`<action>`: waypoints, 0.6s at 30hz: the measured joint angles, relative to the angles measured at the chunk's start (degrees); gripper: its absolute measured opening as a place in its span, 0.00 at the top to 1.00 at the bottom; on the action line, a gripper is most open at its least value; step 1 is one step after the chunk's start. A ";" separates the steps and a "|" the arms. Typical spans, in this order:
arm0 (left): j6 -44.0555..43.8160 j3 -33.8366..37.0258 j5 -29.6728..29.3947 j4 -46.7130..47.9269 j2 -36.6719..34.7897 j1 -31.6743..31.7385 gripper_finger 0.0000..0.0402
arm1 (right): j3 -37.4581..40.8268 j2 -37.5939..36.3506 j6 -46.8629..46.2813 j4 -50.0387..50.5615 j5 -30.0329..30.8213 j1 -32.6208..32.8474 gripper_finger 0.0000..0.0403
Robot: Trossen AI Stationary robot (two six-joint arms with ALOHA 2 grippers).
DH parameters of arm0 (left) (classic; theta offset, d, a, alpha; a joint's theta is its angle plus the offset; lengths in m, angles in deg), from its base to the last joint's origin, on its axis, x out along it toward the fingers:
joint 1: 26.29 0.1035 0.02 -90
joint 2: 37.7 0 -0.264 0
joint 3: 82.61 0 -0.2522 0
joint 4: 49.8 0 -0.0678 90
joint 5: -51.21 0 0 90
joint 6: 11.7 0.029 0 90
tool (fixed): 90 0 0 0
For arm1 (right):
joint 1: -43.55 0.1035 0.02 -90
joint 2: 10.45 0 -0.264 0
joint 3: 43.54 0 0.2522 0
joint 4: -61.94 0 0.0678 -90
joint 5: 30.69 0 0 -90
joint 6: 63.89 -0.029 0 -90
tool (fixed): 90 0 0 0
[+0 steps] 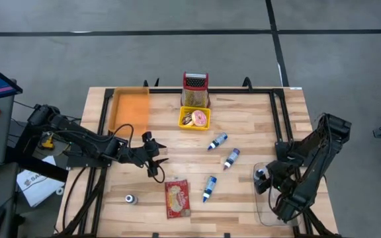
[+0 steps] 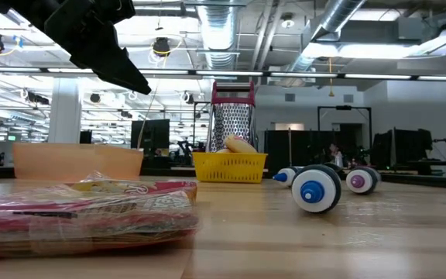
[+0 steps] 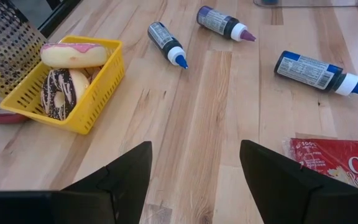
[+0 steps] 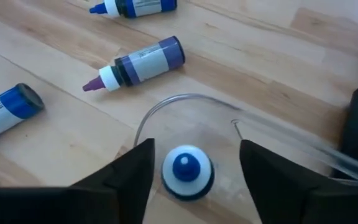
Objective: Pick & Place Food Item
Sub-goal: Put the bottom blue food coloring bottle into the transparent bin
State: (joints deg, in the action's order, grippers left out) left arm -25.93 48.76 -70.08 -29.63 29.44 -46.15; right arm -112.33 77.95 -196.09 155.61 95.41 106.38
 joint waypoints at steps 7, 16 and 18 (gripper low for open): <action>-0.20 0.02 0.02 0.00 0.00 -0.07 0.40 | -3.89 0.00 2.02 4.90 3.95 0.39 0.39; -0.16 0.02 0.04 0.00 0.00 -0.64 0.40 | -10.48 0.00 39.70 -13.83 6.64 -4.32 0.39; -0.18 0.02 0.04 -0.02 0.00 -0.74 0.40 | -10.93 0.00 51.45 -19.50 2.53 -7.36 0.39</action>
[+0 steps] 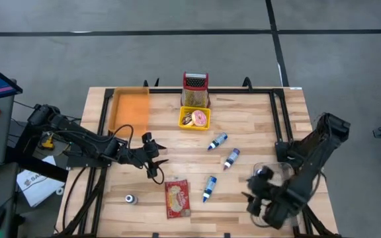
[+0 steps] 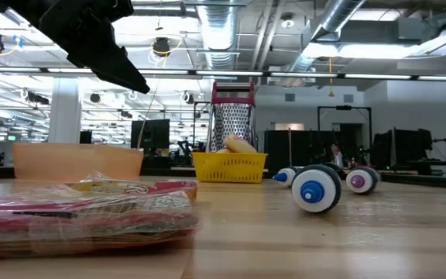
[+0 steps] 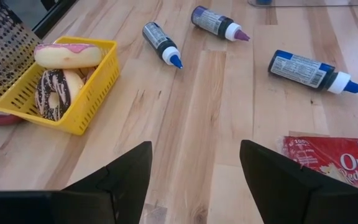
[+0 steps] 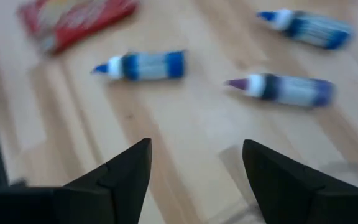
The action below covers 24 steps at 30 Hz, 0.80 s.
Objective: Pick & Place Food Item
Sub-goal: Put the bottom blue food coloring bottle into the transparent bin
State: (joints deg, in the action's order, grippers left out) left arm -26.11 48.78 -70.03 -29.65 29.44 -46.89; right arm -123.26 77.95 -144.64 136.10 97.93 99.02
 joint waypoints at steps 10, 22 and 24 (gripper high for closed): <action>-0.57 0.00 -0.02 0.03 0.00 0.00 0.40 | -1.09 0.28 50.24 -19.16 -13.61 -11.22 0.49; -0.79 0.02 -0.02 0.40 0.00 0.00 0.40 | -4.38 11.16 81.95 -27.44 -24.04 -16.73 0.49; -0.81 0.02 -0.02 0.28 0.00 0.00 0.40 | -6.96 13.74 84.08 -27.48 -24.23 -16.75 0.48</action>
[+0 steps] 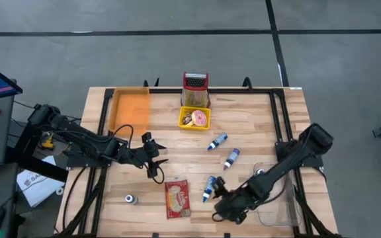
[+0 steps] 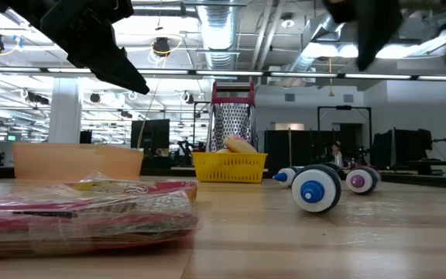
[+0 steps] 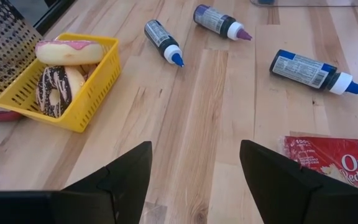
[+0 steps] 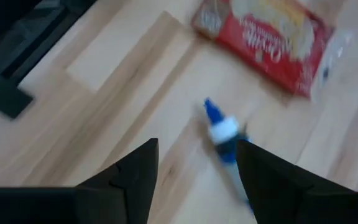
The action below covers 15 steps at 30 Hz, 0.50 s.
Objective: Pick & Place Food Item
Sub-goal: Put the bottom blue food coloring bottle into the transparent bin
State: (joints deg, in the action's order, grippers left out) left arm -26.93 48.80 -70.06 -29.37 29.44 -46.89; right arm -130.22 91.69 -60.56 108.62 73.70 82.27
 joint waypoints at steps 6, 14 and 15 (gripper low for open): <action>-0.04 0.00 0.00 -0.03 0.00 0.00 0.40 | -7.97 8.25 5.38 1.01 -0.81 0.00 0.51; -0.04 0.00 0.00 -0.04 0.00 0.00 0.40 | -14.01 15.65 10.54 3.41 -0.77 -2.11 0.57; -0.04 0.00 0.00 -0.04 0.00 0.00 0.40 | -14.32 16.12 11.14 3.24 -0.77 -2.52 0.58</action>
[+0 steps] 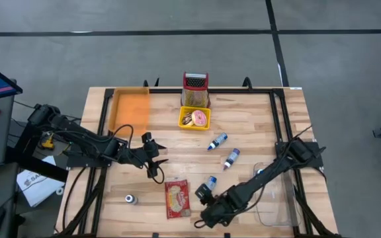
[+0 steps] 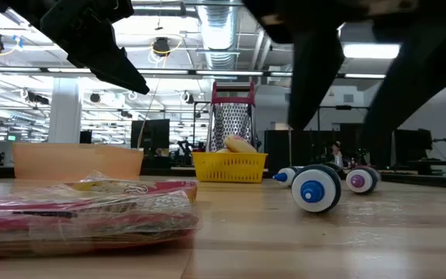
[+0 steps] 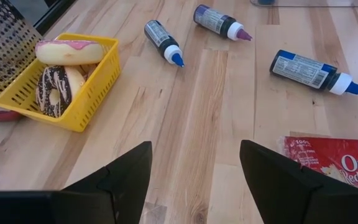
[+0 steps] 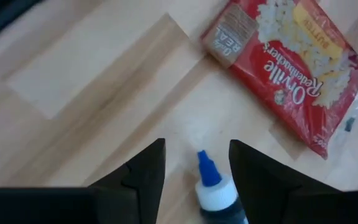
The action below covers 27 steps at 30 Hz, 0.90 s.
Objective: Pick & Place Food Item
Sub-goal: Put the bottom blue food coloring bottle into the transparent bin
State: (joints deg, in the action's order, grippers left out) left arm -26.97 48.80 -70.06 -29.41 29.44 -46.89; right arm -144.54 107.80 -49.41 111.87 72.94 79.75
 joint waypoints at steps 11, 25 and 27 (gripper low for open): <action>-0.02 0.00 0.00 0.20 0.00 -0.01 0.40 | -0.51 1.22 1.96 -0.80 -3.38 -2.66 0.59; -0.03 0.00 0.00 0.35 0.00 -0.01 0.40 | -0.44 4.12 4.80 -0.78 -6.08 -3.69 0.59; -0.04 0.00 0.00 0.37 0.00 -0.01 0.40 | -0.40 4.71 5.55 -0.50 -6.08 -3.75 0.59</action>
State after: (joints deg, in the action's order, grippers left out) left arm -27.01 48.80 -70.06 -29.04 29.44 -46.91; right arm -144.94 112.51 -43.86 111.37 66.86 76.00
